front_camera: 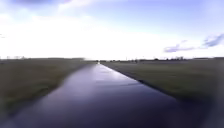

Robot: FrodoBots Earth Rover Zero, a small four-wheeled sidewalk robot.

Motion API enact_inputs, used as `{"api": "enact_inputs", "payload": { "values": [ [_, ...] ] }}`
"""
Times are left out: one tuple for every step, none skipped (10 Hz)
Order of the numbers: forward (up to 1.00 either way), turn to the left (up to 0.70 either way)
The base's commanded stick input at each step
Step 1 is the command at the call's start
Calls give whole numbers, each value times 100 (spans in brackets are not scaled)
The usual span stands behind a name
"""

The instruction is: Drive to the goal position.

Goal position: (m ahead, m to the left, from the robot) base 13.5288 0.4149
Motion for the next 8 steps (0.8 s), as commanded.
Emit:
{"api": "enact_inputs", "payload": {
  "values": [
    [45, 0],
    [45, 0],
    [45, 0],
    [45, 0],
    [45, 0],
    [45, 0],
    [45, 0],
    [45, 0]
  ]
}}
